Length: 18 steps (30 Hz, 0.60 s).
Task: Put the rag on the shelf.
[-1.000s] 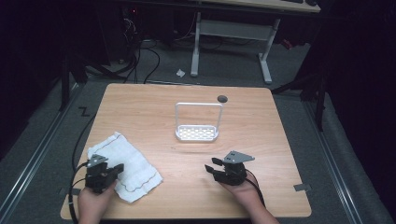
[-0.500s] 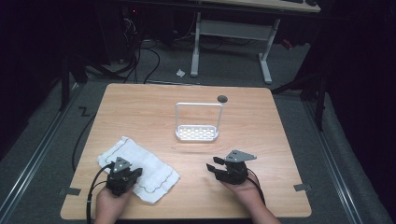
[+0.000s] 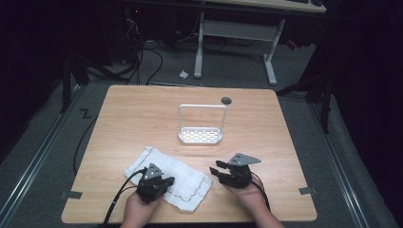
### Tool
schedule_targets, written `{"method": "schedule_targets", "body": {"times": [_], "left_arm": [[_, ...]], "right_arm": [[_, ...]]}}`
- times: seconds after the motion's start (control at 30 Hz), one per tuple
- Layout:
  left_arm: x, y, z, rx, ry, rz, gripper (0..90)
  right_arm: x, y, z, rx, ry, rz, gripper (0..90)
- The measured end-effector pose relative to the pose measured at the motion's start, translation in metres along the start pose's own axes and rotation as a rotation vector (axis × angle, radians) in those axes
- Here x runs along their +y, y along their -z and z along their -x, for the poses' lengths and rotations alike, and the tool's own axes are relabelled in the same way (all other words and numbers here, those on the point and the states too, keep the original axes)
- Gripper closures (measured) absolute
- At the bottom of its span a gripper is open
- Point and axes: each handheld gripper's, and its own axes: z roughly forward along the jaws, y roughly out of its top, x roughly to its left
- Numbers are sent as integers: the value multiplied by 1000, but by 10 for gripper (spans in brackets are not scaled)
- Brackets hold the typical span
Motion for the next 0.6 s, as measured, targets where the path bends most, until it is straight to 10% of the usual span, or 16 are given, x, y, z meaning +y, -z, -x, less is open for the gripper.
{"method": "schedule_targets", "body": {"times": [0.2,0.6], "left_arm": [[-7,26,-8,8,48,63,714],[-21,35,-19,71,82,7,717]], "right_arm": [[3,-8,-6,33,10,-8,659],[9,-46,-27,84,99,-145,882]]}}
